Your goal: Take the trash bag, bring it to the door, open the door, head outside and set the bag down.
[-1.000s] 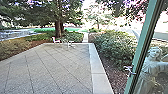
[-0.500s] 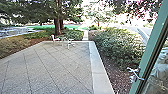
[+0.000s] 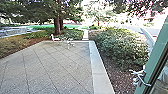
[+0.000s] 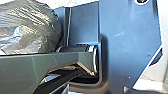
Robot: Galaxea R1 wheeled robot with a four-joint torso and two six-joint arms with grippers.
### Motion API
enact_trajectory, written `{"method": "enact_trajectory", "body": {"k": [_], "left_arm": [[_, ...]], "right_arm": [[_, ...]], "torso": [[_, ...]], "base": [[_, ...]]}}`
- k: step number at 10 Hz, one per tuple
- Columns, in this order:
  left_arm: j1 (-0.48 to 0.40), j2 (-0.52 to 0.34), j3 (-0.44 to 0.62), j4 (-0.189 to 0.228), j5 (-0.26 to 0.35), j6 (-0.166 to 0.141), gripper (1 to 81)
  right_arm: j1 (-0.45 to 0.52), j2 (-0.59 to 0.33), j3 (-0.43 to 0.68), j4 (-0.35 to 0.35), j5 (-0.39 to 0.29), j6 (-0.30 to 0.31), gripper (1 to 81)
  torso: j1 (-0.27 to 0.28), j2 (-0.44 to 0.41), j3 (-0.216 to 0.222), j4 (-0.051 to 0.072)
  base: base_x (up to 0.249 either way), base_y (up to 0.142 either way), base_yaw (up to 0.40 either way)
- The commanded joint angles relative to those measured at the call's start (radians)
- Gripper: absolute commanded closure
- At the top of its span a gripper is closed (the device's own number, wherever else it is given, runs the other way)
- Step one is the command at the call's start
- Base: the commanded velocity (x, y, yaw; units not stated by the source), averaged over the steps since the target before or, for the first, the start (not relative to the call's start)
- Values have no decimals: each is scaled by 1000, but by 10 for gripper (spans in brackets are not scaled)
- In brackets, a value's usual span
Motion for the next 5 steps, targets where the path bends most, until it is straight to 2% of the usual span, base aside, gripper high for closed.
{"method": "enact_trajectory", "body": {"k": [1, 5], "left_arm": [[-48, -9, 4, 4, 60, 5, 811], [-48, -10, 4, 4, 60, 5, 811]], "right_arm": [[42, 21, 21, -7, -59, -5, 10], [40, 21, 21, -4, -59, -3, 10]], "torso": [[0, 0, 0, 0], [0, 1, 0, 0]], "base": [[113, 0, 0], [113, 0, 0]]}}
